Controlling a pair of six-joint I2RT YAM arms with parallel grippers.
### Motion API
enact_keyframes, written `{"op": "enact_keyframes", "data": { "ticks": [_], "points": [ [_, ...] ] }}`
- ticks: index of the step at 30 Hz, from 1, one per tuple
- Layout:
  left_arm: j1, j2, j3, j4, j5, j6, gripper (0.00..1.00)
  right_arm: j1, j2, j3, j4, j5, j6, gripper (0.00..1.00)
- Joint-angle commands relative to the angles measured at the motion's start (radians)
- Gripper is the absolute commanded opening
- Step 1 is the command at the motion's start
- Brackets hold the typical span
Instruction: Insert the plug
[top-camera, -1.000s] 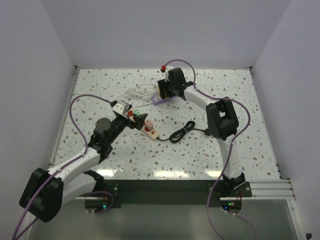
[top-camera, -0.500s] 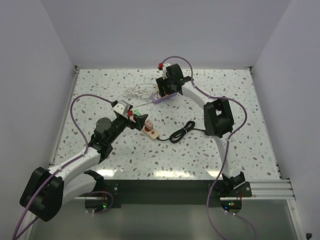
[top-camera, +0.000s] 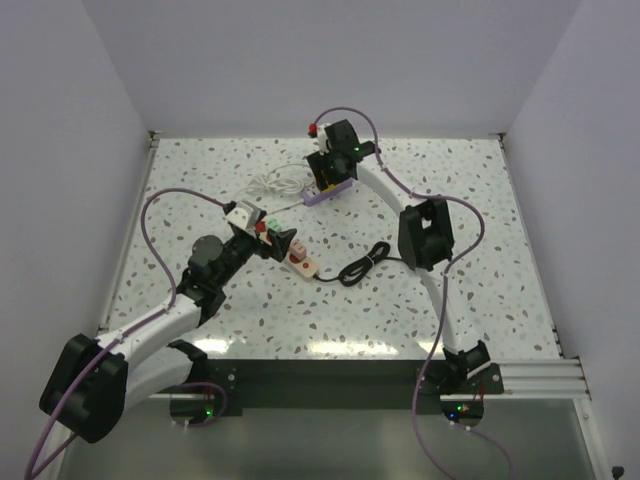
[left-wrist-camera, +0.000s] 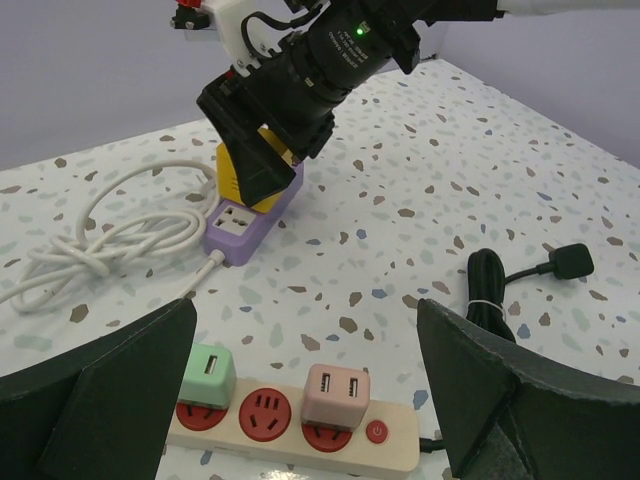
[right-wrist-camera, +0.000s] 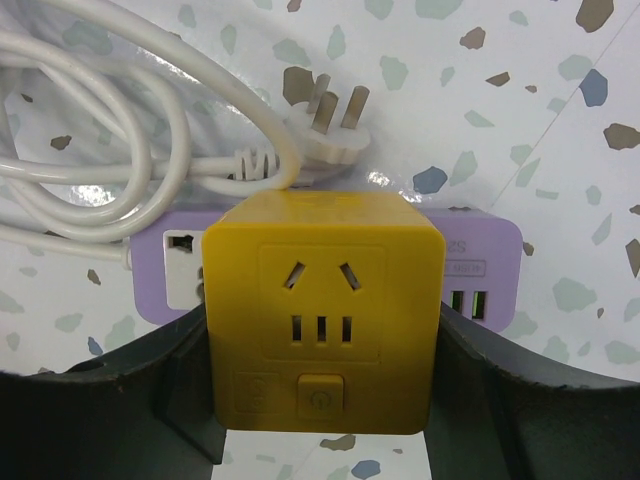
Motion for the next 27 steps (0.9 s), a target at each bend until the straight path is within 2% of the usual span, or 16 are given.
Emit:
{"op": "enact_keyframes", "data": {
  "ticks": [1, 6, 16, 18, 23, 26, 27],
  "points": [
    [0.009, -0.005, 0.008, 0.060, 0.010, -0.002, 0.98, 0.014, 0.080, 0.012, -0.140, 0.005, -0.010, 0.00],
    [0.009, -0.004, 0.008, 0.060, 0.013, -0.002, 0.98, 0.014, 0.114, -0.006, -0.194, 0.008, -0.015, 0.00],
    [0.009, -0.016, 0.003, 0.058, 0.018, -0.004, 0.98, 0.037, 0.186, 0.120, -0.222, -0.007, 0.002, 0.00],
    [0.009, -0.013, 0.004, 0.058, 0.019, -0.004, 0.98, 0.037, 0.165, 0.097, -0.205, -0.005, 0.000, 0.00],
    [0.009, -0.010, 0.011, 0.048, 0.019, -0.004, 0.98, 0.037, 0.027, -0.098, -0.099, -0.018, 0.016, 0.00],
    [0.009, -0.016, 0.026, 0.020, -0.007, -0.008, 0.98, 0.037, -0.024, -0.153, -0.042, -0.059, 0.034, 0.26],
    [0.009, -0.016, 0.040, -0.001, -0.011, -0.008, 0.98, 0.037, -0.059, -0.165, -0.009, -0.070, 0.039, 0.39]
  ]
}}
